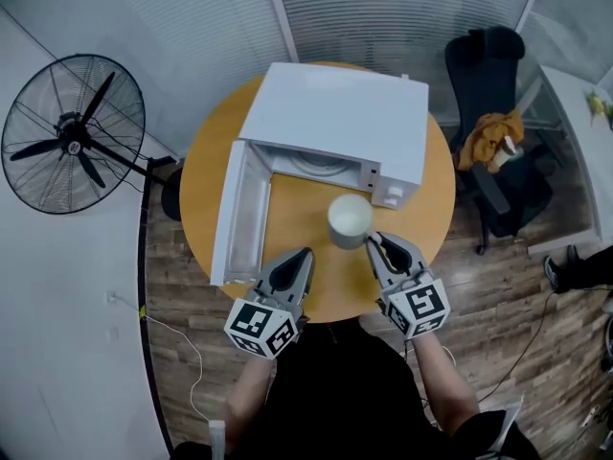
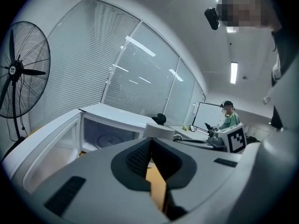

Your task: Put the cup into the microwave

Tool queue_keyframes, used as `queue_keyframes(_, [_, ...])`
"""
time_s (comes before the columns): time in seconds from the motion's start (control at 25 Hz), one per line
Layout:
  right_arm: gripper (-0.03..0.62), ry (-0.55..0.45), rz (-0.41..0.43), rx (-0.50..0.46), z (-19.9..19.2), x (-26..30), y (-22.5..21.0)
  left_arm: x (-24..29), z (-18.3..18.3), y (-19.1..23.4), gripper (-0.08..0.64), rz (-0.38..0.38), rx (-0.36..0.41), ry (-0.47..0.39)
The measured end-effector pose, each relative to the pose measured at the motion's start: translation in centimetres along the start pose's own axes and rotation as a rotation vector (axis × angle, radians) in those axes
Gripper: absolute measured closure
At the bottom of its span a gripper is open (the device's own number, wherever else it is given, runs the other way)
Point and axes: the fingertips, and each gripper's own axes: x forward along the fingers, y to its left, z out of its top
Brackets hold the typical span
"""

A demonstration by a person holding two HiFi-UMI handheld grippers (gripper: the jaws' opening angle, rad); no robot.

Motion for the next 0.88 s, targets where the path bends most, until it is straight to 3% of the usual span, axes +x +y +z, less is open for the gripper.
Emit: queue_keyframes(0.88, [0.537, 0.006, -0.050, -0.019, -3.8, 6.9, -0.8, 2.7, -1.3, 4.2, 0.565, -0.009, -0.009, 0.008])
